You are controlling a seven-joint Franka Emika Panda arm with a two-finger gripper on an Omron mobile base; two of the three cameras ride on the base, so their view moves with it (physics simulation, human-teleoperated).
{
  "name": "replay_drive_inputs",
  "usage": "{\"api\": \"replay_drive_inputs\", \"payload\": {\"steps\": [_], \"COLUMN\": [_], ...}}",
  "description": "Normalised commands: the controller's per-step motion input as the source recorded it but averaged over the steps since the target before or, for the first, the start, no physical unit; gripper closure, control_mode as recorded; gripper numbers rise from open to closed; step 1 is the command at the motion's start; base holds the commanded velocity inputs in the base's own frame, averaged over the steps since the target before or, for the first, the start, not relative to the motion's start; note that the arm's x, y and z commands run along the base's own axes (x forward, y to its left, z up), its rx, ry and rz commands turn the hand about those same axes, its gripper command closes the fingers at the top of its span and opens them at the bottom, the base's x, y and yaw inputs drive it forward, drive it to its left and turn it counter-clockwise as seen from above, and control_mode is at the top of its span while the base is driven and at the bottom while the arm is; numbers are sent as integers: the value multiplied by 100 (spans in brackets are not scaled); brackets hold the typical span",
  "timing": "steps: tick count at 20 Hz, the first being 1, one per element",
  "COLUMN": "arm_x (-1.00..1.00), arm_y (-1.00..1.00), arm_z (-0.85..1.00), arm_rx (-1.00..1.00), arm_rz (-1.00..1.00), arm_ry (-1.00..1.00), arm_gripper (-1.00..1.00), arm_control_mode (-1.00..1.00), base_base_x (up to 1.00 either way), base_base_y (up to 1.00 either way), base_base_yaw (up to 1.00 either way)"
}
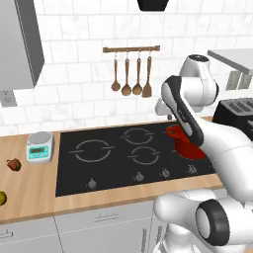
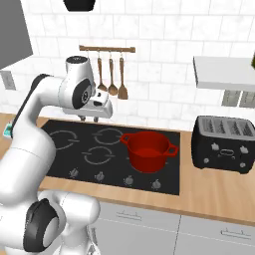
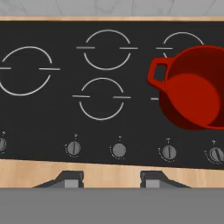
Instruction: Put the lemon and bell pepper in the pot. Retrieve the spatula and lightly stir the vegetables in the pot.
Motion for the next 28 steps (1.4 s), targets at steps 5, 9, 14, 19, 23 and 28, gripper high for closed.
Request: {"api": "replay_drive_inputs", "payload": {"steps": [5,9,14,19,23,28], "arm_x": [0,0,0,0,3,-87], "arm_y": [0,0,0,0,36,94], "arm_z": [0,0,0,0,-21,-27], "arm_rx": [0,0,0,0,0,-5], "arm_rz": [0,0,0,0,0,5], "arm_ry": [0,0,0,0,4,-6], "arm_gripper": [-100,-100,-100,-100,-100,-100], "arm_control_mode": [100,100,100,100,-100,-100], "base_base_x": [-4,-4,0,7,0,0], "base_base_y": [23,85,93,62,0,0], "base_base_yaw": [1,1,0,0,0,0]}}
